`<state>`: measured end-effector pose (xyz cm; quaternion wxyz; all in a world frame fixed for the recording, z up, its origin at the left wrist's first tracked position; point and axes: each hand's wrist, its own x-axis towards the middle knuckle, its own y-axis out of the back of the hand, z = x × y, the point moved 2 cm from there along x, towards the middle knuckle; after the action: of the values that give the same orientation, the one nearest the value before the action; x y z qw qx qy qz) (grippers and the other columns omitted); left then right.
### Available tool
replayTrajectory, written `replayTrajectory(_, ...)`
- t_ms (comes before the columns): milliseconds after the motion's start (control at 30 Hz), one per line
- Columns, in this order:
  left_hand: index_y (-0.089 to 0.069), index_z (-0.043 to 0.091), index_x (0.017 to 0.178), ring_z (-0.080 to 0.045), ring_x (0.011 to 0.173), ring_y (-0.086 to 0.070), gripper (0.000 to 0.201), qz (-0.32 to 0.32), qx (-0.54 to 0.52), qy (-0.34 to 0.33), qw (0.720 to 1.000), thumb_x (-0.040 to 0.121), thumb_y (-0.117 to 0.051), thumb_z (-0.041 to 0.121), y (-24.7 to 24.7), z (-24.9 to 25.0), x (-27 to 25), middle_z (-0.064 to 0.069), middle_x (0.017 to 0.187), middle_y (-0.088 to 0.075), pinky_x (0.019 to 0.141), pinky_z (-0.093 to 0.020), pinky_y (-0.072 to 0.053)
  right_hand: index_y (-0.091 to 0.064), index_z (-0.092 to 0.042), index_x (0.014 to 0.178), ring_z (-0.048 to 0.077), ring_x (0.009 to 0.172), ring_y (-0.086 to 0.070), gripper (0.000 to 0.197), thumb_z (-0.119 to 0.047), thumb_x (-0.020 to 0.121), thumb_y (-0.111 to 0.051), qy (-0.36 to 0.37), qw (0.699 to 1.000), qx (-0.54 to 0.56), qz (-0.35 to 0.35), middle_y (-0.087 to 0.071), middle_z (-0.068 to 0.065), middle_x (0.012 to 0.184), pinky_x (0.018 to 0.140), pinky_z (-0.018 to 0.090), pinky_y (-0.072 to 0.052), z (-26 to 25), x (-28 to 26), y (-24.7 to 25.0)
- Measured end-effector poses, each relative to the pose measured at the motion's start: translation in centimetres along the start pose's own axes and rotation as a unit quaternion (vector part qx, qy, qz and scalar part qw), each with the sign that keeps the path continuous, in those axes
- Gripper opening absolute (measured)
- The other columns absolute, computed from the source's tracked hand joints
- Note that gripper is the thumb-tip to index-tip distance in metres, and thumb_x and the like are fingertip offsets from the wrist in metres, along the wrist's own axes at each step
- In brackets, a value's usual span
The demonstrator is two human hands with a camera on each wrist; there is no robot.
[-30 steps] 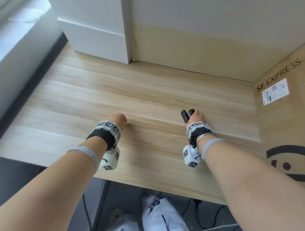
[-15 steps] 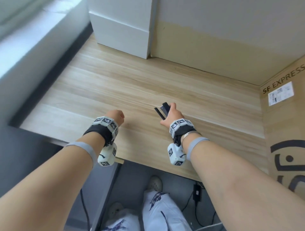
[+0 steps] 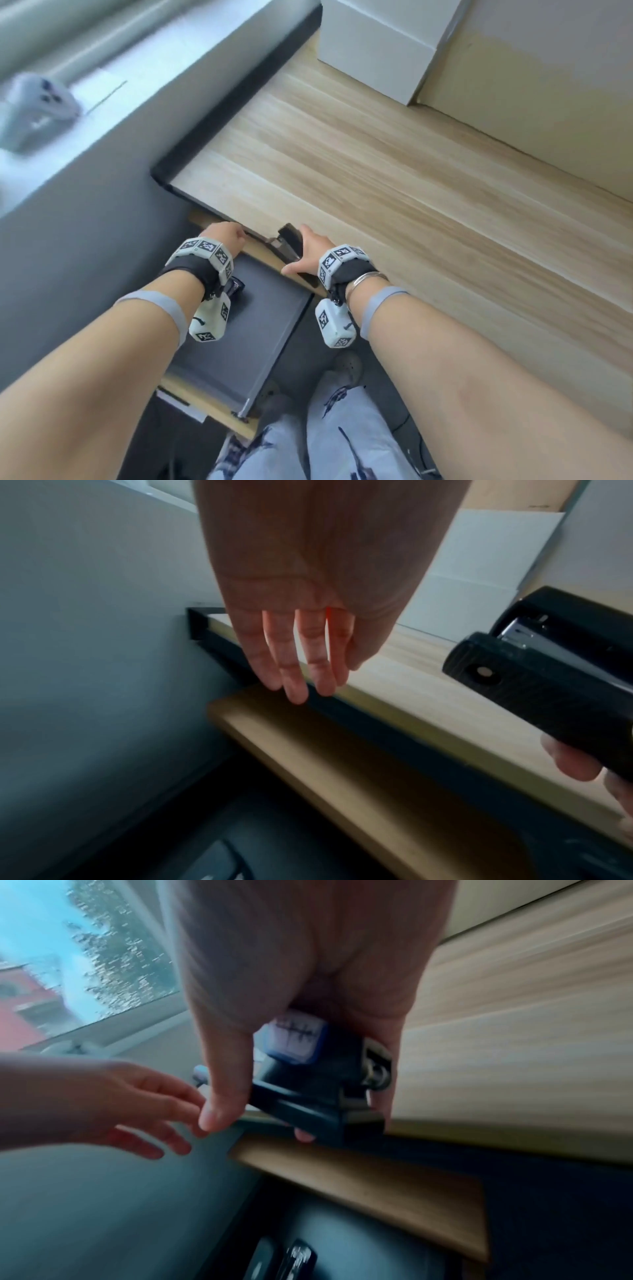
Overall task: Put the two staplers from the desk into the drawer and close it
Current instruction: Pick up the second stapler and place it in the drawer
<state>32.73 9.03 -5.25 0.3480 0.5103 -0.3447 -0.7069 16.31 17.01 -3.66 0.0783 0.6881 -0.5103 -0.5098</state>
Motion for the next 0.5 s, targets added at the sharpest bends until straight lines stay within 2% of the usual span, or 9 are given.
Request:
replayTrajectory(100, -0.063, 0.011, 0.117, -0.032, 0.116, -0.058, 0.033, -0.007, -0.011, 0.026, 1.000, 0.092, -0.042, 0.015, -1.4, -4.4, -1.0, -0.015, 0.125, -0.064, 0.096, -0.035, -0.046, -0.015, -0.012, 0.147, 0.035, 0.122, -0.054, 0.090, -0.033, 0.081, -0.072, 0.030, 0.998, -0.005, -0.053, -0.052, 0.017, 0.136, 0.099, 0.037, -0.043, -2.4, 0.7, -4.2)
replayTrajectory(167, -0.063, 0.013, 0.116, -0.032, 0.116, -0.059, 0.033, -0.017, -0.013, 0.044, 0.999, 0.092, -0.041, 0.015, -2.6, -6.8, -1.4, -0.013, 0.124, -0.064, 0.095, -0.036, -0.047, -0.018, -0.012, 0.145, 0.036, 0.115, -0.058, 0.079, -0.032, 0.086, -0.066, 0.024, 0.997, 0.007, -0.068, -0.056, 0.019, 0.129, 0.090, 0.035, -0.043, -3.1, 1.3, -6.7)
replayTrajectory(200, -0.063, 0.013, 0.116, -0.032, 0.115, -0.059, 0.033, -0.025, -0.013, 0.053, 0.998, 0.092, -0.041, 0.015, -3.5, -8.0, -1.7, -0.013, 0.124, -0.065, 0.095, -0.036, -0.048, -0.019, -0.013, 0.144, 0.036, 0.107, -0.061, 0.072, -0.033, 0.089, -0.061, 0.012, 0.997, 0.012, -0.075, -0.061, 0.019, 0.119, 0.084, 0.033, -0.044, -3.2, 1.7, -8.2)
replayTrajectory(233, -0.063, 0.013, 0.116, -0.033, 0.114, -0.059, 0.034, -0.030, -0.012, 0.056, 0.998, 0.092, -0.040, 0.015, -4.0, -8.4, -1.9, -0.013, 0.123, -0.065, 0.095, -0.037, -0.049, -0.020, -0.013, 0.143, 0.035, 0.092, -0.063, 0.065, -0.033, 0.091, -0.055, -0.005, 0.997, 0.017, -0.077, -0.063, 0.017, 0.100, 0.077, 0.031, -0.042, -2.9, 1.8, -9.0)
replayTrajectory(267, -0.063, 0.013, 0.116, -0.033, 0.113, -0.060, 0.034, -0.039, -0.011, 0.064, 0.997, 0.092, -0.039, 0.014, -4.9, -9.4, -2.0, -0.012, 0.123, -0.065, 0.093, -0.037, -0.049, -0.022, -0.013, 0.141, 0.031, 0.075, -0.060, 0.059, -0.032, 0.093, -0.049, -0.025, 0.996, 0.022, -0.084, -0.059, 0.012, 0.080, 0.072, 0.031, -0.040, -3.0, 2.1, -10.3)
replayTrajectory(300, -0.063, 0.013, 0.116, -0.033, 0.112, -0.060, 0.035, -0.048, -0.010, 0.073, 0.996, 0.092, -0.038, 0.014, -5.7, -10.5, -2.0, -0.012, 0.122, -0.065, 0.092, -0.037, -0.050, -0.023, -0.012, 0.139, 0.025, 0.063, -0.053, 0.053, -0.032, 0.094, -0.044, -0.047, 0.995, 0.027, -0.090, -0.051, 0.007, 0.068, 0.067, 0.030, -0.039, -2.9, 2.7, -11.6)
replayTrajectory(333, -0.063, 0.014, 0.116, -0.033, 0.111, -0.061, 0.035, -0.053, -0.008, 0.078, 0.995, 0.092, -0.038, 0.013, -6.5, -11.2, -1.9, -0.012, 0.122, -0.065, 0.090, -0.036, -0.049, -0.025, -0.011, 0.136, 0.022, 0.058, -0.049, 0.049, -0.031, 0.094, -0.040, -0.066, 0.993, 0.034, -0.090, -0.046, 0.004, 0.064, 0.065, 0.030, -0.038, -2.6, 3.1, -12.5)
replayTrajectory(400, -0.062, 0.014, 0.117, -0.032, 0.112, -0.061, 0.035, -0.067, -0.005, 0.090, 0.994, 0.092, -0.037, 0.013, -8.2, -12.5, -1.8, -0.011, 0.123, -0.065, 0.089, -0.035, -0.049, -0.027, -0.009, 0.132, 0.021, 0.058, -0.048, 0.045, -0.031, 0.094, -0.037, -0.097, 0.990, 0.045, -0.095, -0.045, 0.004, 0.063, 0.069, 0.031, -0.038, -2.3, 3.9, -14.4)
replayTrajectory(500, -0.063, 0.014, 0.117, -0.031, 0.113, -0.060, 0.035, -0.083, -0.011, 0.099, 0.991, 0.092, -0.038, 0.013, -10.7, -13.8, -1.3, -0.011, 0.123, -0.065, 0.092, -0.036, -0.049, -0.023, -0.008, 0.136, 0.020, 0.057, -0.047, 0.047, -0.025, 0.095, -0.038, -0.147, 0.981, 0.071, -0.100, -0.046, 0.005, 0.064, 0.073, 0.033, -0.041, -1.7, 5.4, -17.1)
